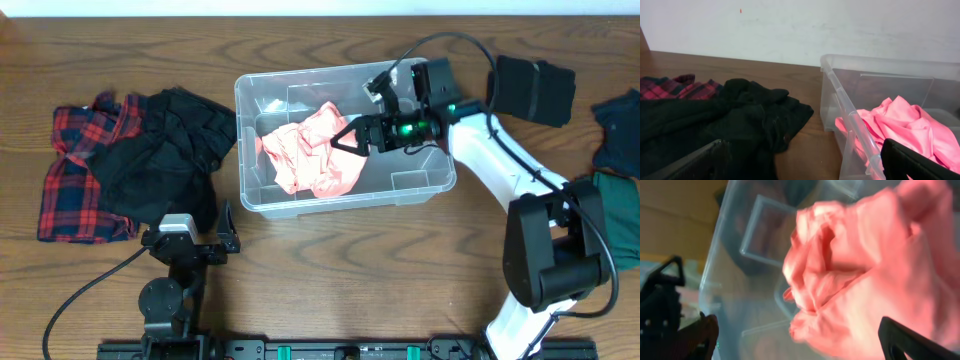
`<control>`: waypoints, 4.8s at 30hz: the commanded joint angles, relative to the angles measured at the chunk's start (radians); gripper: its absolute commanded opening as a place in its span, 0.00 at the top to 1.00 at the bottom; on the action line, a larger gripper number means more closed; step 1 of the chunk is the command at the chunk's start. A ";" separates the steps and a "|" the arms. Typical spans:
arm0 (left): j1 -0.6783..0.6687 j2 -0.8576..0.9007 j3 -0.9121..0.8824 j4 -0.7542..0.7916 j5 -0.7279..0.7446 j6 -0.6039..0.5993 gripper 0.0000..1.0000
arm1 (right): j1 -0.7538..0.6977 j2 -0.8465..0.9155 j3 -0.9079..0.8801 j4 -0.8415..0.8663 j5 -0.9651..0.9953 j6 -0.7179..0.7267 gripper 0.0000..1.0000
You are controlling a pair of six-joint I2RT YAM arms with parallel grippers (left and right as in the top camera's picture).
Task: Pack container
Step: 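Press the pink garment down into the bin with the right gripper, then move the right gripper right to the green garment, then grasp the green garment with the right gripper and lift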
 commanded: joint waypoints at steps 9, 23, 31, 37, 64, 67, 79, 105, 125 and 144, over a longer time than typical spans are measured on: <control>0.005 -0.002 -0.017 -0.034 0.011 0.016 0.02 | 0.143 -0.052 0.242 -0.284 0.716 -0.091 0.01; 0.005 -0.002 -0.017 -0.034 0.011 0.016 0.02 | 0.181 0.046 0.229 -0.276 1.015 0.029 0.42; 0.005 -0.002 -0.017 -0.034 0.011 0.016 0.02 | 0.181 0.155 0.229 -0.268 1.018 0.045 0.53; 0.005 -0.002 -0.017 -0.034 0.011 0.016 0.02 | 0.188 0.202 0.229 -0.264 1.000 0.060 0.53; 0.005 -0.002 -0.017 -0.034 0.011 0.016 0.02 | 0.234 0.118 0.344 -0.363 0.829 0.071 0.28; 0.005 -0.002 -0.017 -0.034 0.011 0.016 0.02 | 0.209 0.046 0.431 -0.443 0.829 0.075 0.01; 0.005 -0.002 -0.017 -0.034 0.011 0.016 0.02 | -0.132 -0.208 0.507 -0.610 0.840 0.209 0.03; 0.005 -0.002 -0.017 -0.034 0.011 0.016 0.02 | -1.038 -0.218 0.253 -0.739 0.829 0.174 0.01; 0.005 -0.002 -0.017 -0.034 0.011 0.016 0.02 | -1.292 -0.218 -0.215 -0.323 0.787 0.051 0.04; 0.005 -0.002 -0.017 -0.034 0.011 0.016 0.02 | -1.265 -0.218 -0.344 -0.097 0.790 0.065 0.30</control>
